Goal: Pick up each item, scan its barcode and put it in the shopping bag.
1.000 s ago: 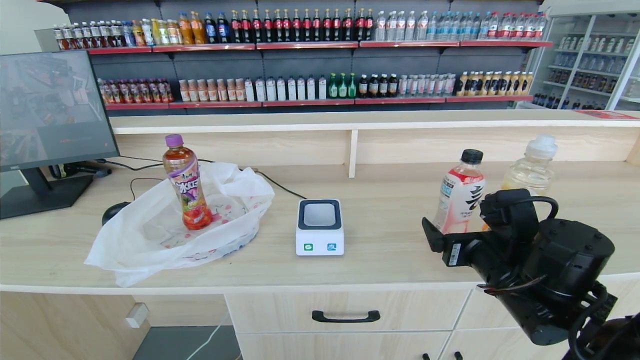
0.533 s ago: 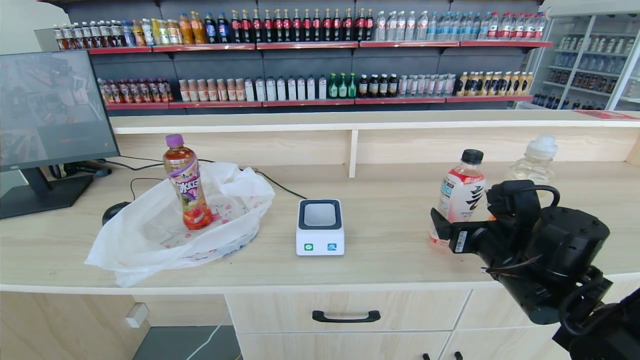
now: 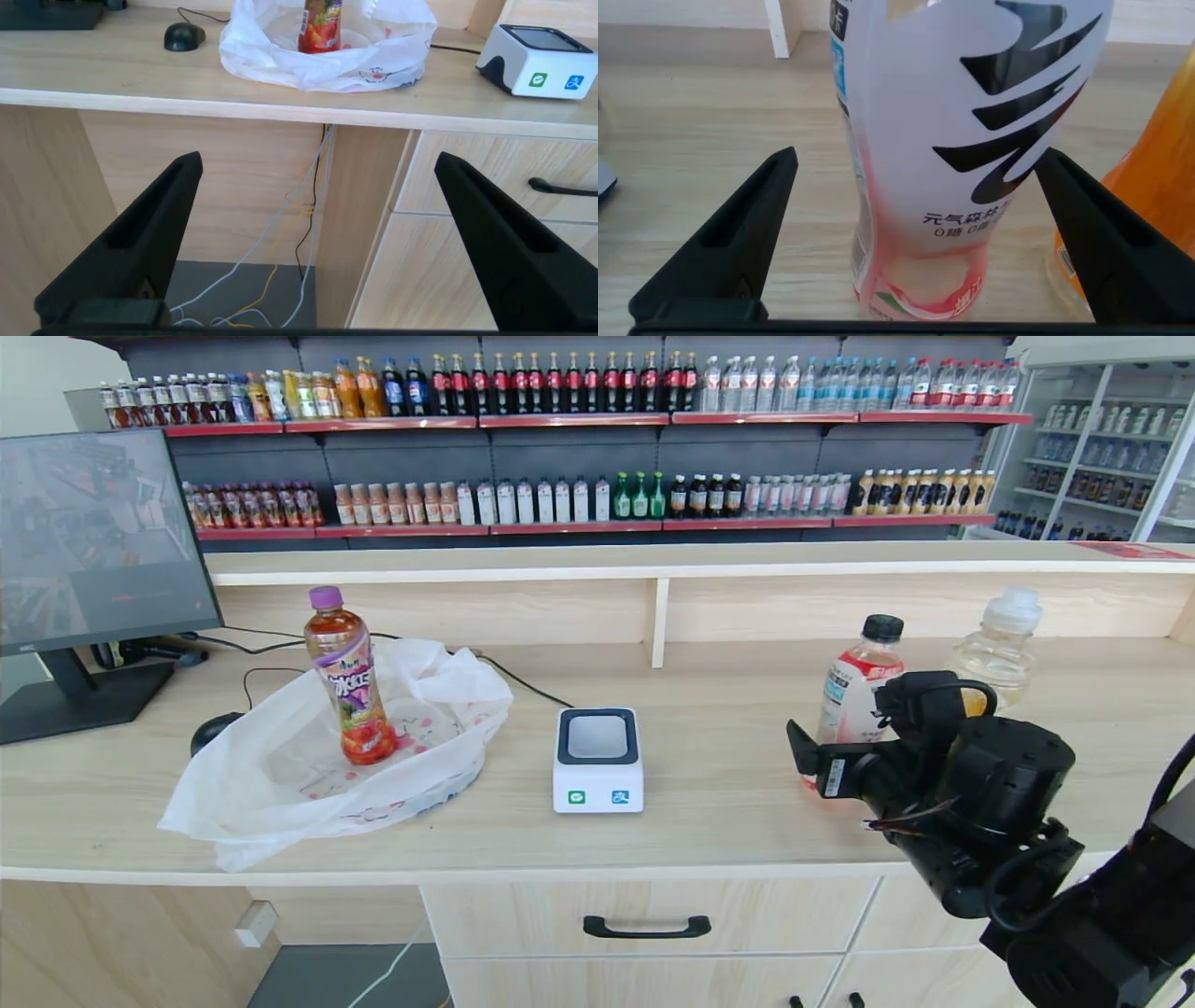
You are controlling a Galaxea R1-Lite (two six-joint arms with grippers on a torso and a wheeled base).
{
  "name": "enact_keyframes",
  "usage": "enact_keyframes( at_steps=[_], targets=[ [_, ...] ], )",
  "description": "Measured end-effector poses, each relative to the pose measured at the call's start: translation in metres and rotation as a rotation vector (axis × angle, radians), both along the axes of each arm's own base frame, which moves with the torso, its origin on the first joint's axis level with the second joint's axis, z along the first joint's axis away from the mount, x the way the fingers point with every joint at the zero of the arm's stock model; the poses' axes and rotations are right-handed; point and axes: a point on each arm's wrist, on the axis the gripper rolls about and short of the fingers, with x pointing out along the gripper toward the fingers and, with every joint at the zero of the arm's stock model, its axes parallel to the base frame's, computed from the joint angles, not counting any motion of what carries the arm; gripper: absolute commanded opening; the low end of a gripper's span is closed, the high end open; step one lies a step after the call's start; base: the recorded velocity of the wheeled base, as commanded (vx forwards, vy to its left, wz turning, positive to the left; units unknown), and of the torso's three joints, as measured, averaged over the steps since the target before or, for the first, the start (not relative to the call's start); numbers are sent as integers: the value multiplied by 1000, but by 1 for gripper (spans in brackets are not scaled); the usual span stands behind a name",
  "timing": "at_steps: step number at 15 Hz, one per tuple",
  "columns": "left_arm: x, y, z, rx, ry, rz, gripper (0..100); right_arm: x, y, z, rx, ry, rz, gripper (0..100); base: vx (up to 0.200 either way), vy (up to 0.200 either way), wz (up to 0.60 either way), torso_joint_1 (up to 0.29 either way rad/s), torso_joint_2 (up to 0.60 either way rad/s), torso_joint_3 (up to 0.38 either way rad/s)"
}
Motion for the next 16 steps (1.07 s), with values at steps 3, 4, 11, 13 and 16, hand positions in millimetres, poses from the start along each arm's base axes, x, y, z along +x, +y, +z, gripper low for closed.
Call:
enact_keyframes(
  at_steps=[3, 4, 11, 13, 16],
  targets=[
    [0, 0, 0, 0, 0, 0, 100, 7, 1, -2, 3, -5, -6, 100, 0, 0, 0, 0, 0, 0],
    [0, 0, 0, 0, 0, 0, 100, 11, 0, -2, 5, -10, -14, 100, 0, 0, 0, 0, 0, 0],
    [0, 0, 0, 0, 0, 0, 100, 24, -2, -2, 11, -27, -35, 100, 0, 0, 0, 0, 0, 0],
    [0, 0, 0, 0, 0, 0, 100, 25, -2, -4, 11, -26, -36, 100, 0, 0, 0, 0, 0, 0],
    [0, 0, 0, 0, 0, 0, 100, 26, -2, -4, 8, -28, -36, 100, 0, 0, 0, 0, 0, 0]
  ],
)
